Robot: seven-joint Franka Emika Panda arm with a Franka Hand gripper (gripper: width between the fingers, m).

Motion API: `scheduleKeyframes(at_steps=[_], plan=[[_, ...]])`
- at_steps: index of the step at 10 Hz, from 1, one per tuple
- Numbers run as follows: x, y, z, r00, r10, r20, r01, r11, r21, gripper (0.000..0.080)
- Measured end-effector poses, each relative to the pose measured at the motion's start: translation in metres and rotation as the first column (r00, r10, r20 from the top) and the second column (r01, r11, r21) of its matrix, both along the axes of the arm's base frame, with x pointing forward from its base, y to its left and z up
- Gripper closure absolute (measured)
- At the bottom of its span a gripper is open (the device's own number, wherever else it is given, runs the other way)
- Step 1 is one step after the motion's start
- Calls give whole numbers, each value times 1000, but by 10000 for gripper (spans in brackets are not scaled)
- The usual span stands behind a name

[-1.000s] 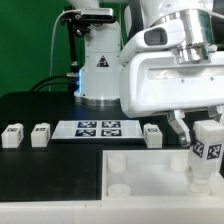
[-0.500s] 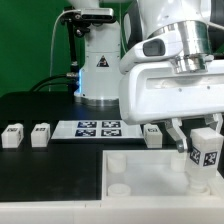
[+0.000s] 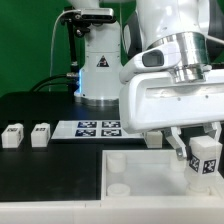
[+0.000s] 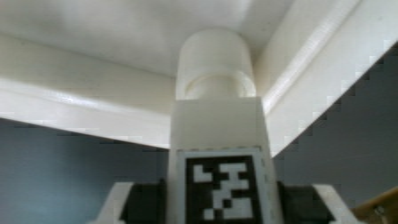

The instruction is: Assemble one leg

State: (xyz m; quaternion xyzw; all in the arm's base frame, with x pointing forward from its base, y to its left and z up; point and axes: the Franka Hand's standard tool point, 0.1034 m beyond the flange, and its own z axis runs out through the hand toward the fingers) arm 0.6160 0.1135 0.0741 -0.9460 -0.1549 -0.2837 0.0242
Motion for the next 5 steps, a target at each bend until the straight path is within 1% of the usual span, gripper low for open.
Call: scheduleKeyframes(at_steps=[3, 4, 5], plan=[[0, 0, 0, 1000, -1, 11, 1, 1000, 1, 506], [0, 0, 0, 1000, -1, 11, 1, 1000, 1, 400], [0, 0, 0, 1000, -1, 11, 1, 1000, 1, 262]])
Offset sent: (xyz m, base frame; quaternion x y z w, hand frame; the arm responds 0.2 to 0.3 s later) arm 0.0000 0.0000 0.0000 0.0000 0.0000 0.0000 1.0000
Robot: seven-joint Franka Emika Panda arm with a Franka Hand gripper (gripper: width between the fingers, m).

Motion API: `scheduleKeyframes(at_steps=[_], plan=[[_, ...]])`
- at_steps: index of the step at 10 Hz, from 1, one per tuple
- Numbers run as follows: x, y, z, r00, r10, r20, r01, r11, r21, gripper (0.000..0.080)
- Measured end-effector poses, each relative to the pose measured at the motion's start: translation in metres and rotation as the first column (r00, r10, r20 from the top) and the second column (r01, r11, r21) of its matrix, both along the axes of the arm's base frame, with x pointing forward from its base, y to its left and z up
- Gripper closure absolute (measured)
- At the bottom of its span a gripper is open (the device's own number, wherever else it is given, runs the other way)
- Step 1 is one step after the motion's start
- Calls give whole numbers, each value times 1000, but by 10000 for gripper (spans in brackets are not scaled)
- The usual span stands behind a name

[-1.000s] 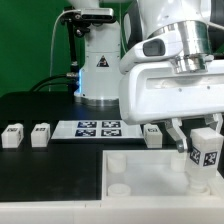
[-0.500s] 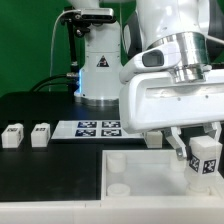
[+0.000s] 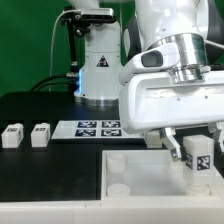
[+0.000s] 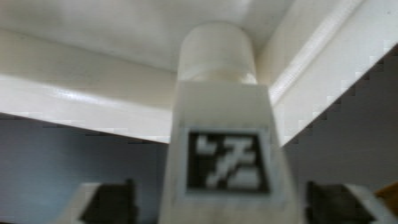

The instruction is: Assemble one leg

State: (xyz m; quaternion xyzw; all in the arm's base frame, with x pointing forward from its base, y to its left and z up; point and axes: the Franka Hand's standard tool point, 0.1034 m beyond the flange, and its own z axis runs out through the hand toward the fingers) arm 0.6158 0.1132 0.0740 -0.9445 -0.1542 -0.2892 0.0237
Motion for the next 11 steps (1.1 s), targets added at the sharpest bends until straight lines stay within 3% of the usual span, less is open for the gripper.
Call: scheduleKeyframes(at_steps=[1, 3, 9, 10, 11], plan=[[0, 0, 0, 1000, 0, 0, 0, 1000, 0, 180], [0, 0, 0, 1000, 0, 0, 0, 1000, 0, 156], [0, 0, 0, 1000, 0, 0, 0, 1000, 0, 150], [0, 0, 2, 1000, -1, -7, 1, 1000, 0, 150], [1, 1, 13, 999, -5, -38, 5, 1000, -1, 150]])
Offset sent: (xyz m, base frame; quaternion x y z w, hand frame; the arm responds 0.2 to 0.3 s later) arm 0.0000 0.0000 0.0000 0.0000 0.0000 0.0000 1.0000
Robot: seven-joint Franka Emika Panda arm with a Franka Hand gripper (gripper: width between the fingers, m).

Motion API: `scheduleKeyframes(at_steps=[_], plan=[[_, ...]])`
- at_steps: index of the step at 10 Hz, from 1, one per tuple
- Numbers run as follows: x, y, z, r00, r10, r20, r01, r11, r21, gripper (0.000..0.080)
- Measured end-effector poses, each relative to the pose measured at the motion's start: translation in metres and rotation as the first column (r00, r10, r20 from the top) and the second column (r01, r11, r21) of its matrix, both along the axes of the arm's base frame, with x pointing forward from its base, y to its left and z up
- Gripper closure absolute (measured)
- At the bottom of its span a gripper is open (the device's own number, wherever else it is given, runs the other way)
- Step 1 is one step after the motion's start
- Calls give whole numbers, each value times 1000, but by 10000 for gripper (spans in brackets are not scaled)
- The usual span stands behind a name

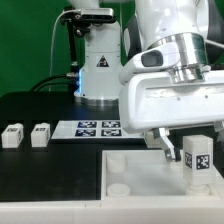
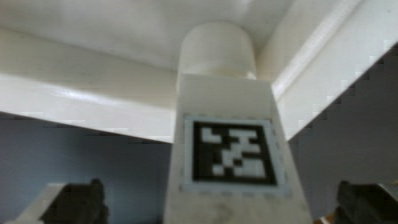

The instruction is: Assemble one leg

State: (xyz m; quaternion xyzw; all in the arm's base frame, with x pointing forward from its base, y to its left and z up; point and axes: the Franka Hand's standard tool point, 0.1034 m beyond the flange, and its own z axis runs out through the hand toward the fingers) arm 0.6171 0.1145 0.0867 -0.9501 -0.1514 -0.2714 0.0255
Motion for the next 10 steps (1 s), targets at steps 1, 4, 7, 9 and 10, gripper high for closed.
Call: scheduleKeyframes(at_steps=[1, 4, 7, 9, 10], plan=[[3, 0, 10, 1000, 1, -4, -1, 1000, -1, 150], [11, 1, 17, 997, 8, -78, -9, 1000, -8, 150], [1, 7, 8, 933, 6, -359, -15, 1000, -21, 150], [-8, 13, 4, 858, 6, -514, -24, 999, -30, 150], [-11, 14, 3, 813, 8, -583, -33, 999, -33, 150]])
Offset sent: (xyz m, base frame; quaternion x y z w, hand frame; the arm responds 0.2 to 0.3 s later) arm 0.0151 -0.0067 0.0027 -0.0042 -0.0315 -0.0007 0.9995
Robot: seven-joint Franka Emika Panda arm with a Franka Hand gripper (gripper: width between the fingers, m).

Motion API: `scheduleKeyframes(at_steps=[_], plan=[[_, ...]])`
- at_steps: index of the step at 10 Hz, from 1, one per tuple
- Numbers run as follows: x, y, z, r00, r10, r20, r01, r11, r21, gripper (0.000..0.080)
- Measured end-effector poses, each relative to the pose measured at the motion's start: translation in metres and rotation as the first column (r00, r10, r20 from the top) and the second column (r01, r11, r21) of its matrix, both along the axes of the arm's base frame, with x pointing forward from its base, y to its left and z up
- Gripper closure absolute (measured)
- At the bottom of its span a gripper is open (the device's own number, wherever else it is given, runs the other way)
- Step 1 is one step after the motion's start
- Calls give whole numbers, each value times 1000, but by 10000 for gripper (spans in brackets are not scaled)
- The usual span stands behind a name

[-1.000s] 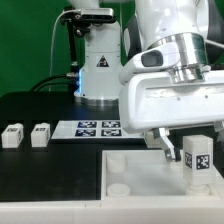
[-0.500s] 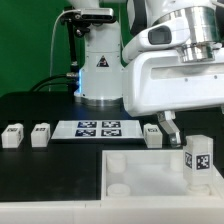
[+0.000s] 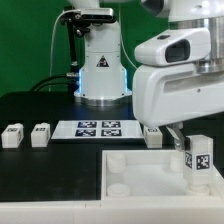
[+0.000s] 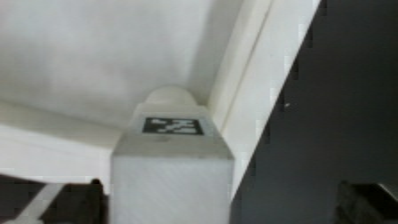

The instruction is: Assemble one leg

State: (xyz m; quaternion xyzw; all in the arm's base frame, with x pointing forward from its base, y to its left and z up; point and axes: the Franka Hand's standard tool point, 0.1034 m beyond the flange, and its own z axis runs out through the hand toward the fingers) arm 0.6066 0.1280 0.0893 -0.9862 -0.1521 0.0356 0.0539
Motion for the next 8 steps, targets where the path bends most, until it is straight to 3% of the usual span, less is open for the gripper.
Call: scheduleKeyframes(at_steps=[4, 5, 6, 7, 8], plan=[[8, -10, -7, 999, -8, 44, 7, 1000, 6, 150], [8, -10, -7, 999, -7, 43, 7, 1000, 6, 285], [8, -10, -7, 999, -24, 42, 24, 1000, 6, 285], [8, -10, -7, 998, -38, 40, 38, 999, 5, 427], [9, -13, -7, 998, -47, 39, 47, 999, 2, 495]])
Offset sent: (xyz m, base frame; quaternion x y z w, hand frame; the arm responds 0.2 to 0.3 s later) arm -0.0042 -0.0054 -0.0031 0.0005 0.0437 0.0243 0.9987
